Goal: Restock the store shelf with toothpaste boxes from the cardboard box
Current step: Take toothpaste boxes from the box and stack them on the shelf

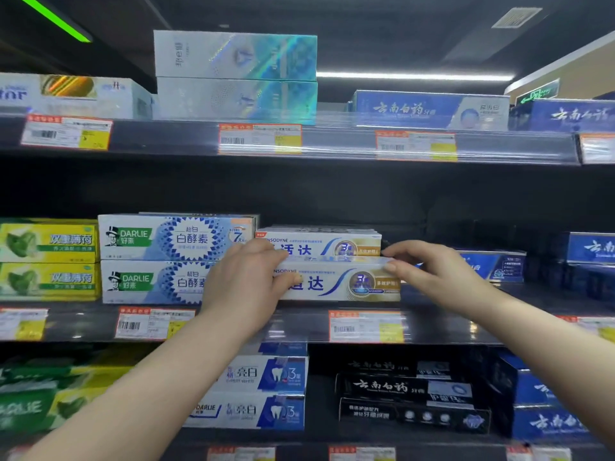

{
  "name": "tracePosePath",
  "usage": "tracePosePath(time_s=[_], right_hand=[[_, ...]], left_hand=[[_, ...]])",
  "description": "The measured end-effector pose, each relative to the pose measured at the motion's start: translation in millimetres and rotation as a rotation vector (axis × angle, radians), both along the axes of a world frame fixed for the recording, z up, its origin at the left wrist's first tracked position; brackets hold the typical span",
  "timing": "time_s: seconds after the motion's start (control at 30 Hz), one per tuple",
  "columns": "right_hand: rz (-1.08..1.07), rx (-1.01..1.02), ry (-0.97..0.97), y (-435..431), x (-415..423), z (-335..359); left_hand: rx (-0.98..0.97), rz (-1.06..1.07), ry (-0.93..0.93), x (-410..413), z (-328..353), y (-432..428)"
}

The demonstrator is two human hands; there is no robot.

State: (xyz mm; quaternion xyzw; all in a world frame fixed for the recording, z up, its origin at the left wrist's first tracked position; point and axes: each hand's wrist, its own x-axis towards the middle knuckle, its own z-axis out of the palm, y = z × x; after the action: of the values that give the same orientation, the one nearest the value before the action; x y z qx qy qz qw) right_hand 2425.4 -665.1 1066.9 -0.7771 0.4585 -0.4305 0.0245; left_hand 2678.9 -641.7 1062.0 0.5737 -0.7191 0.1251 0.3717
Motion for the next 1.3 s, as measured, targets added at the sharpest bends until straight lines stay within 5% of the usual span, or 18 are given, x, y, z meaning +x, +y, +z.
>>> tracePosePath(time_s=[0.43, 0.87, 1.3], right_hand=[[-0.025, -0.010, -0.064, -16, 8, -2], [-0.051, 0.054, 0.021, -13, 13, -6], [-0.168, 0.161, 0.174, -6, 12, -14]], left_hand=[[-0.035, -0.098, -0.013, 11, -8, -11], [-0.003, 0.052, -0.161, 12, -10, -8], [-0.075, -0.001, 0.061, 29, -36, -2]])
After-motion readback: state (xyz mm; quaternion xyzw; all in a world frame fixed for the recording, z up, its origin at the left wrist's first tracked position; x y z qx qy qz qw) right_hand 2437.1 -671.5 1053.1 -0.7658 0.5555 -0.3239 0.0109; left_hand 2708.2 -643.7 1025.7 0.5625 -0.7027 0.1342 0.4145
